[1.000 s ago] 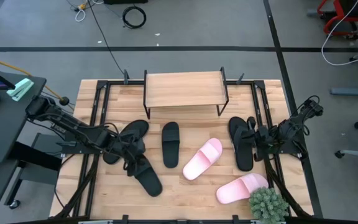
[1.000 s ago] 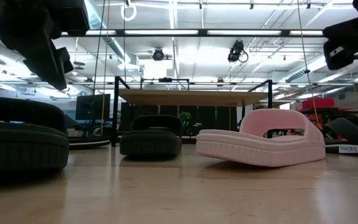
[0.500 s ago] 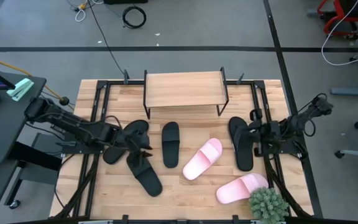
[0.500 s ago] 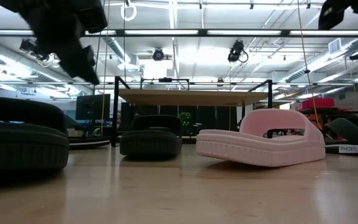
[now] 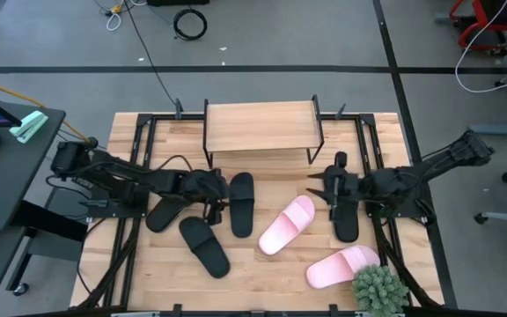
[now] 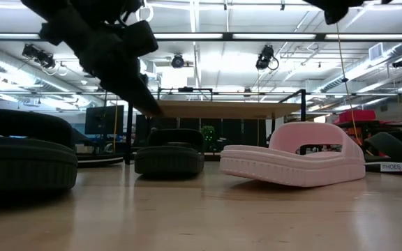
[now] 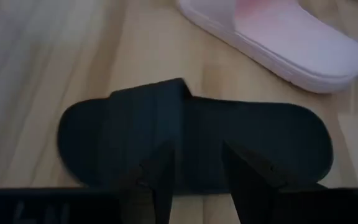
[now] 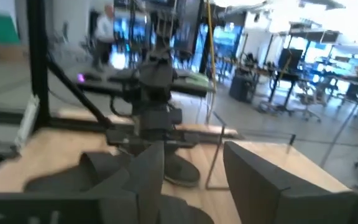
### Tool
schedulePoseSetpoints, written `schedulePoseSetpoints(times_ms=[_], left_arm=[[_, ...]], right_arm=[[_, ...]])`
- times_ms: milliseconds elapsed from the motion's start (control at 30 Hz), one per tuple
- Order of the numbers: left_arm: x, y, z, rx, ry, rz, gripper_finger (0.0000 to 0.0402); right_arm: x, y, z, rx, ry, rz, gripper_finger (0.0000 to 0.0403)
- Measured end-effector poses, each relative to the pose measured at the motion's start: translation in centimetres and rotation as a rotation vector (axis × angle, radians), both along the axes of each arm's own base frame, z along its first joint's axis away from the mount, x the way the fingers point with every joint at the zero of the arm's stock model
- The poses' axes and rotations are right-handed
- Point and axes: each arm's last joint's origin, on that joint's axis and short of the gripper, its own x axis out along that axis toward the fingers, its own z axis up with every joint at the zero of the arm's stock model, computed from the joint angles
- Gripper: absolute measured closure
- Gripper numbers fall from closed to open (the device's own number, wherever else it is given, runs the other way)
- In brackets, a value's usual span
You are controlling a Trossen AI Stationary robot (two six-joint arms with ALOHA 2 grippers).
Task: Pick and place slides into the shelf
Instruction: Put the top black slider on the shelf
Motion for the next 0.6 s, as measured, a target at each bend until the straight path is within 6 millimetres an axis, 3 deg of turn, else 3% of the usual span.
schedulePoseSetpoints(times_ms=[133,300,600], left_arm=[[0.7,-0.3,-1.2,0.078,0.017,-0.073,0.0252],[1.1,0.0,-2.4,0.22,0.055,-0.009,0.0231],[2.0,0.7,-4.1,0.315,0.084,0.04,0.0222]], right_arm=[[1.6,-0.1,0.0,-0.031,0.11,-0.033,0.0225],[2.9,-0.4,-0.5,-0.03,0.173,-0.071,0.0225],[3.6,-1.6,-1.3,-0.036,0.228,-0.136,0.0226]])
